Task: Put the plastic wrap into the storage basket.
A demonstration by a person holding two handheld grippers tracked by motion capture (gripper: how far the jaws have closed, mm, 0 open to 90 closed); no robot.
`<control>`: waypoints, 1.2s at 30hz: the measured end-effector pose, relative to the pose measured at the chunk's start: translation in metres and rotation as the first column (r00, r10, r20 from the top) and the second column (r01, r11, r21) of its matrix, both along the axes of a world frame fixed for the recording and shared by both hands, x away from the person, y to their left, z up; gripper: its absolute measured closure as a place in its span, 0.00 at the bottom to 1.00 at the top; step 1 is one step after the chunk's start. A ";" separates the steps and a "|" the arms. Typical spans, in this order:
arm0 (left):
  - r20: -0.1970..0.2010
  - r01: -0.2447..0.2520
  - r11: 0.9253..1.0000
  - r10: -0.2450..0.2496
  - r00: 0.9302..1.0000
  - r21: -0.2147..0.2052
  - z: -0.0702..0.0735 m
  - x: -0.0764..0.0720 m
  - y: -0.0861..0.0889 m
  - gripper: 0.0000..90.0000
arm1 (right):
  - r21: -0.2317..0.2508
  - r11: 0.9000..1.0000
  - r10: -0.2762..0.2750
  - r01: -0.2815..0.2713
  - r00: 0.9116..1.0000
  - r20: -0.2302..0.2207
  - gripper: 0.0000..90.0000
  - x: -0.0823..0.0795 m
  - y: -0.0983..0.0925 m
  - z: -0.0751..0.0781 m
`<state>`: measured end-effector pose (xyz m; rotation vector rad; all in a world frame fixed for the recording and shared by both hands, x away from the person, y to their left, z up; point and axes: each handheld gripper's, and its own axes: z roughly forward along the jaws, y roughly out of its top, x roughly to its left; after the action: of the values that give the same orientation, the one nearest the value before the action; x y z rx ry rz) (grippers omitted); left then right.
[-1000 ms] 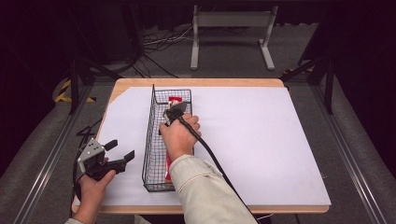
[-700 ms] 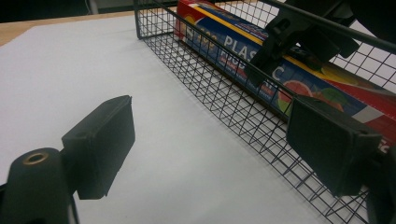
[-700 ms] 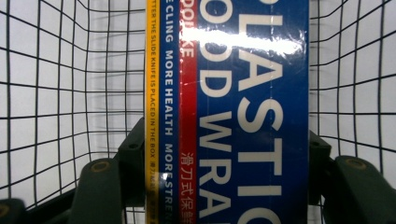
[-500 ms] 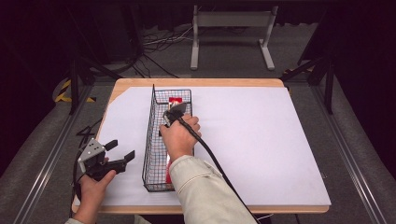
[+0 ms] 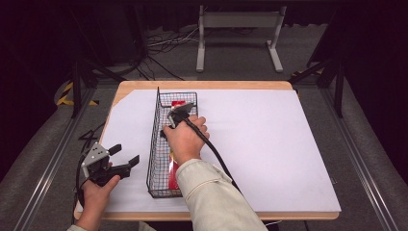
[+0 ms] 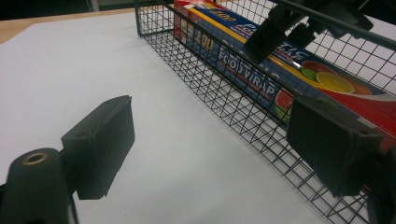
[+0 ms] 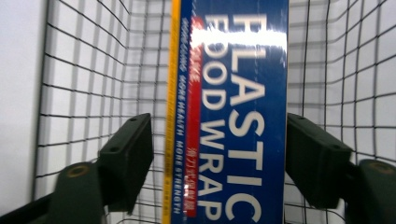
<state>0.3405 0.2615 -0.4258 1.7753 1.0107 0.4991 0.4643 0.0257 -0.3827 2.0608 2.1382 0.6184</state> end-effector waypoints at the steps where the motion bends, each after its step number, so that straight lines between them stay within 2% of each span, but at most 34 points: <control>1: 0.004 0.001 1.000 -0.001 1.000 0.008 0.000 0.000 0.000 0.18 | 0.000 1.000 0.004 -0.004 1.000 0.007 0.30 -0.001 0.000 0.004; 7: 0.004 0.001 1.000 -0.001 1.000 0.006 0.000 0.000 -0.001 0.18 | 0.017 0.999 0.047 -0.048 0.996 0.069 0.27 -0.004 -0.004 0.028; 11: 0.005 0.003 1.000 -0.003 1.000 0.008 0.000 0.001 -0.001 0.18 | 0.026 0.996 0.083 -0.087 0.988 0.128 0.26 -0.007 -0.011 0.041; 14: 0.002 0.001 1.000 -0.001 1.000 0.006 -0.001 0.001 -0.001 0.18 | 0.038 0.994 0.093 -0.100 0.985 0.146 0.25 -0.008 -0.015 0.047; 15: 0.002 0.001 1.000 -0.001 1.000 0.005 0.000 0.001 -0.001 0.18 | 0.039 0.992 0.114 -0.122 0.980 0.164 0.25 -0.010 -0.019 0.051; 16: 0.002 0.001 1.000 -0.001 1.000 0.006 0.000 0.001 -0.001 0.18 | 0.039 0.992 0.114 -0.122 0.980 0.164 0.25 -0.010 -0.019 0.051; 19: 0.005 0.002 1.000 -0.002 1.000 0.010 0.000 0.002 -0.003 0.18 | 0.023 0.988 0.146 -0.153 0.970 0.195 0.25 -0.010 -0.025 0.055; 21: 0.006 0.005 1.000 -0.006 1.000 0.014 0.000 0.002 -0.004 0.18 | 0.017 0.987 0.150 -0.157 0.967 0.207 0.25 -0.010 -0.031 0.058; 22: 0.005 0.007 1.000 -0.007 1.000 0.016 0.000 0.002 -0.004 0.18 | 0.021 0.986 0.155 -0.163 0.965 0.212 0.25 -0.010 -0.034 0.060; 23: 0.007 0.009 1.000 -0.009 1.000 0.017 0.000 0.002 -0.005 0.18 | 0.032 0.984 0.162 -0.174 0.959 0.231 0.24 -0.010 -0.041 0.065; 25: 0.007 0.011 1.000 -0.011 1.000 0.019 0.000 0.003 -0.005 0.18 | 0.037 0.984 0.164 -0.177 0.958 0.236 0.24 -0.011 -0.043 0.067; 33: 0.006 0.012 1.000 -0.012 1.000 0.023 0.000 0.004 -0.006 0.18 | 0.029 0.965 0.242 -0.261 0.926 0.290 0.22 -0.020 -0.082 0.089; 35: 0.005 0.013 1.000 -0.013 1.000 0.022 0.000 0.004 -0.006 0.18 | 0.012 0.958 0.270 -0.288 0.910 0.314 0.20 -0.021 -0.092 0.090; 36: 0.005 0.012 1.000 -0.012 1.000 0.023 0.000 0.004 -0.006 0.18 | 0.003 0.951 0.292 -0.310 0.901 0.322 0.20 -0.022 -0.099 0.091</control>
<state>0.3441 0.2555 -0.4260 1.7991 0.9939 0.5092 0.4422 -0.0735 -0.2916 1.5260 2.2741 0.9805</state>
